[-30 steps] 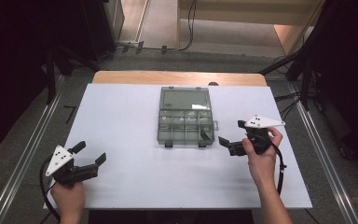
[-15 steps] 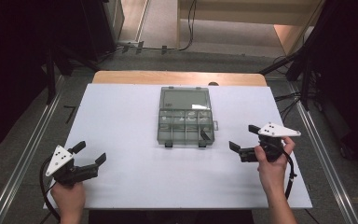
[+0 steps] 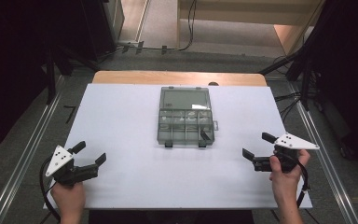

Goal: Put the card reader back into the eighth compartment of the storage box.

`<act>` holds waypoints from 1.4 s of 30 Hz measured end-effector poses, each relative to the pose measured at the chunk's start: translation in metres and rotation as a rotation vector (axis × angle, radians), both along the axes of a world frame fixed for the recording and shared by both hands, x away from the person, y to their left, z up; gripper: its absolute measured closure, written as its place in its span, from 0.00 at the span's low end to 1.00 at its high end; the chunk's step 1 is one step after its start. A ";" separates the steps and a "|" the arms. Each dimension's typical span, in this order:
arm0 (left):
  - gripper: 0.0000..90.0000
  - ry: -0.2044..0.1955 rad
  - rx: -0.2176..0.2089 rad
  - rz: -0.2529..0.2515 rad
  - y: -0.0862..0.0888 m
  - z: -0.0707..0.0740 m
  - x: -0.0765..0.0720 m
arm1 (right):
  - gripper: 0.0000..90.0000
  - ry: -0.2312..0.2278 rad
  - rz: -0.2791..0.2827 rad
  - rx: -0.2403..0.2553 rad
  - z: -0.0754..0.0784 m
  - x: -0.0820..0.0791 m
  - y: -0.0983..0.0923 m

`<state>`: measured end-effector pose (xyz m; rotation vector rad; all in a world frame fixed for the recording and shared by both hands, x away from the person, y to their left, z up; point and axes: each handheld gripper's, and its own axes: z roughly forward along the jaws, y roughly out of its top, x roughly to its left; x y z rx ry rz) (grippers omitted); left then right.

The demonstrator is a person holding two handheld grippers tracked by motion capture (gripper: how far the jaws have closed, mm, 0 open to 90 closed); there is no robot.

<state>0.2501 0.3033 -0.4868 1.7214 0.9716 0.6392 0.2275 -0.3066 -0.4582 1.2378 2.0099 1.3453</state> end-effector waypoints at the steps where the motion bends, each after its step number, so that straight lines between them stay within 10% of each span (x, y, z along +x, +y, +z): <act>1: 0.10 0.001 0.000 0.000 0.000 0.000 0.000 | 0.00 -0.001 -0.006 0.002 -0.001 -0.002 -0.003; 42: 0.10 0.001 -0.027 0.002 0.003 0.000 0.000 | 0.00 -0.091 -0.119 0.149 -0.049 -0.045 -0.086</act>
